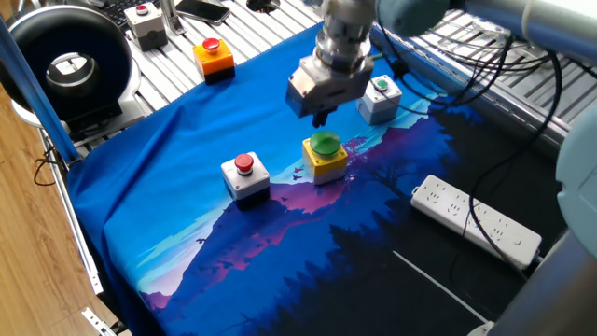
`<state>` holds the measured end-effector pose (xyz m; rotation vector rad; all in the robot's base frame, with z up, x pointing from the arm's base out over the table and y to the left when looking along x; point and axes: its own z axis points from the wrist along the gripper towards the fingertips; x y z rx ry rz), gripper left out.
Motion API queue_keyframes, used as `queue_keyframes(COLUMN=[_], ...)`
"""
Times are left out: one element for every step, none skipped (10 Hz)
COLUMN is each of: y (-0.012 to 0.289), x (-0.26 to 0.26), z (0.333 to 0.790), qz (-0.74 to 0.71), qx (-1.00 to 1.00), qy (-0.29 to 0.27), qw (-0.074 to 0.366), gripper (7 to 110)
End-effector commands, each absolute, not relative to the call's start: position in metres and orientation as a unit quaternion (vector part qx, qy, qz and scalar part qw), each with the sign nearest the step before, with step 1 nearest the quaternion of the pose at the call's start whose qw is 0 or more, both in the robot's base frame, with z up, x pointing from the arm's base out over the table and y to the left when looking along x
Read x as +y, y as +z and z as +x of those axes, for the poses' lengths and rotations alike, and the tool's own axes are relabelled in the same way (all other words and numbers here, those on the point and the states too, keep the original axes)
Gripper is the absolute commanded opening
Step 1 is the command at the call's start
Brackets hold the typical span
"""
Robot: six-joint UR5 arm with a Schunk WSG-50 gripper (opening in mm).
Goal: Press three buttons from left to right in sequence
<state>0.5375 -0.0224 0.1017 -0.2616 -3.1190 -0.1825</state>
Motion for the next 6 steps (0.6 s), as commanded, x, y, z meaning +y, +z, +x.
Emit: queue_keyframes(y=[0.136,0.134,0.133,0.131,0.127,0.125], x=[-0.012,-0.009,-0.003,0.008,0.022,0.037], z=[0.537,0.539,0.54,0.541,0.54,0.539], qz=[-0.088,-0.091,-0.097,-0.111,-0.126,-0.138], qx=[-0.994,-0.994,-0.993,-0.991,-0.99,-0.989], qy=[-0.056,-0.056,-0.063,-0.067,-0.06,-0.055], qw=[0.02,0.019,0.019,0.018,0.014,0.011], gripper=[7,7,7,7,7,7])
